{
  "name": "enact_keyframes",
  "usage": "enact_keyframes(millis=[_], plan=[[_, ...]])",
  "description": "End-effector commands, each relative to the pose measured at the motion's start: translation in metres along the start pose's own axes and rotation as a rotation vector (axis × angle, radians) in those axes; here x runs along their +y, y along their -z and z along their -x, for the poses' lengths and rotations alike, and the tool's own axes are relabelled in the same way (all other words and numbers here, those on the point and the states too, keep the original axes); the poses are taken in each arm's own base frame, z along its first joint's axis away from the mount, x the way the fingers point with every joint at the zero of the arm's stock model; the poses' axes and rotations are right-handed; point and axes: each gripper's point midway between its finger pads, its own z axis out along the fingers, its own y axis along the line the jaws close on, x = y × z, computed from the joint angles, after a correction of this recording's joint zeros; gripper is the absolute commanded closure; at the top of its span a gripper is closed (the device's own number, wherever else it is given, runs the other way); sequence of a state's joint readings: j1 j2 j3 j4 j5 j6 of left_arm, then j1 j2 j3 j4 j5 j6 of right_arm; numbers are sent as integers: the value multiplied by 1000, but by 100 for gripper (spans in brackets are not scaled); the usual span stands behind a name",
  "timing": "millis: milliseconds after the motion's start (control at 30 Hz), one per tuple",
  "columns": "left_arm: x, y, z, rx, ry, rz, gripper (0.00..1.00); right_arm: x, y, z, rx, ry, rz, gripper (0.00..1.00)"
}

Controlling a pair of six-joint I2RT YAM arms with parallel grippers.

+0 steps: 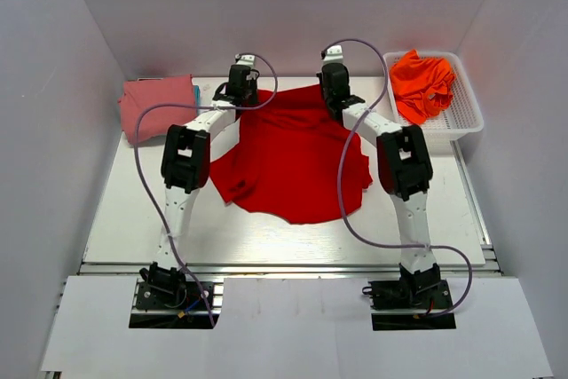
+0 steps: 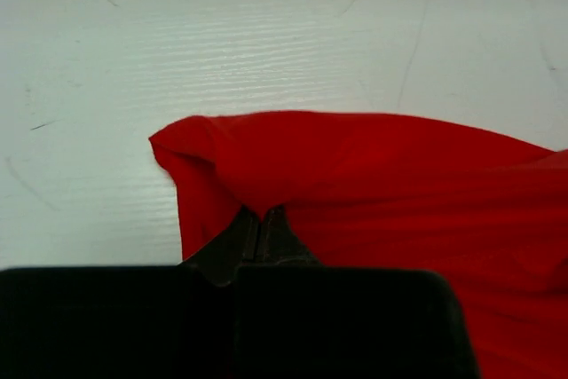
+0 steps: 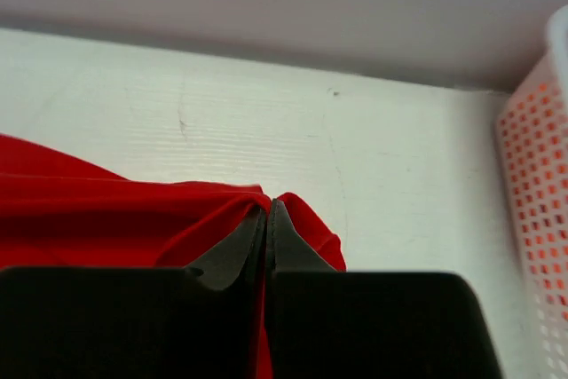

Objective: Fold and stack the t-shirts
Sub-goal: Flatten out the tshirt

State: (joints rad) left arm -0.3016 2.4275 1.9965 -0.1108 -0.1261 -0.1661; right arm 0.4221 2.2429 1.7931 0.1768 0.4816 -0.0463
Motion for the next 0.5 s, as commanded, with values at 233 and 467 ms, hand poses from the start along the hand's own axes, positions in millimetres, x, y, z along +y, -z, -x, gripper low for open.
enact_keyframes(millis=[233, 467], plan=[[10, -13, 81, -192, 38, -38, 0, -22, -57, 43, -101, -86, 46, 10], [-2, 61, 123, -163, 30, -105, 0, -39, 9, 83, -29, -142, 100, 10]])
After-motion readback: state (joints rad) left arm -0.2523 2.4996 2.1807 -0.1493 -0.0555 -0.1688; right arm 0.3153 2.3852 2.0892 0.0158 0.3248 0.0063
